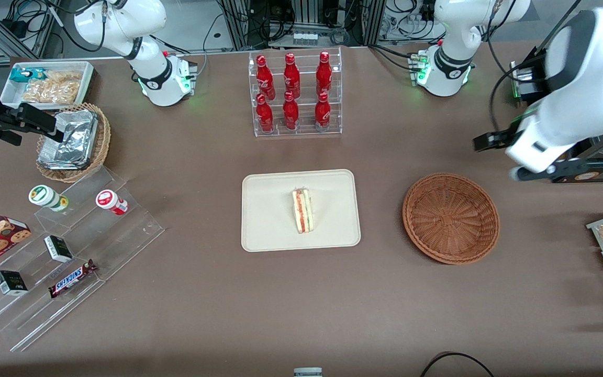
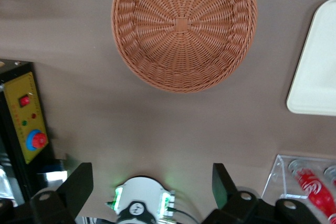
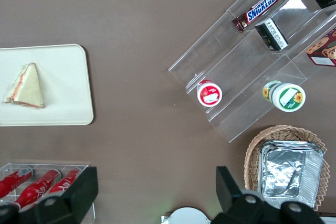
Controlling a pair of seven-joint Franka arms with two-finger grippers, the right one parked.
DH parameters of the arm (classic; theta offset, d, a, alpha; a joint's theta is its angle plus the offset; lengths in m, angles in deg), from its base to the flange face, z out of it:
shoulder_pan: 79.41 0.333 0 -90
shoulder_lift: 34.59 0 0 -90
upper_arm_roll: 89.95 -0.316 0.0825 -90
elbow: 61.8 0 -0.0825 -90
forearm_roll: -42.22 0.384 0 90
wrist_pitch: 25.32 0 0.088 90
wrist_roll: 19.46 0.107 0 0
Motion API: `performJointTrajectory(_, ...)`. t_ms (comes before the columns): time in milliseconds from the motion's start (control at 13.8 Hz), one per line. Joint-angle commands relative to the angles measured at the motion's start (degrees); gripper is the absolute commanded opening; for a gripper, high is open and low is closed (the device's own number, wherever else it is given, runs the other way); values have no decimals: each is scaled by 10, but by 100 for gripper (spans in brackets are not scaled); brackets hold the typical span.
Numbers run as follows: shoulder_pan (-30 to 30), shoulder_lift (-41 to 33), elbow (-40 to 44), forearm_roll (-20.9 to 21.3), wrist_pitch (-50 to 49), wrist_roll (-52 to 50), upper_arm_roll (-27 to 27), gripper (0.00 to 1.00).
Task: Place sandwich from basket to tray
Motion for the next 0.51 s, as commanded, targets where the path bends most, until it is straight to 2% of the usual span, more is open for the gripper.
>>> performJointTrajectory(0, 49, -30, 6, 3, -19, 64, 19, 100)
performJointTrajectory(436, 51, -41, 17, 32, 2, 72, 15, 100)
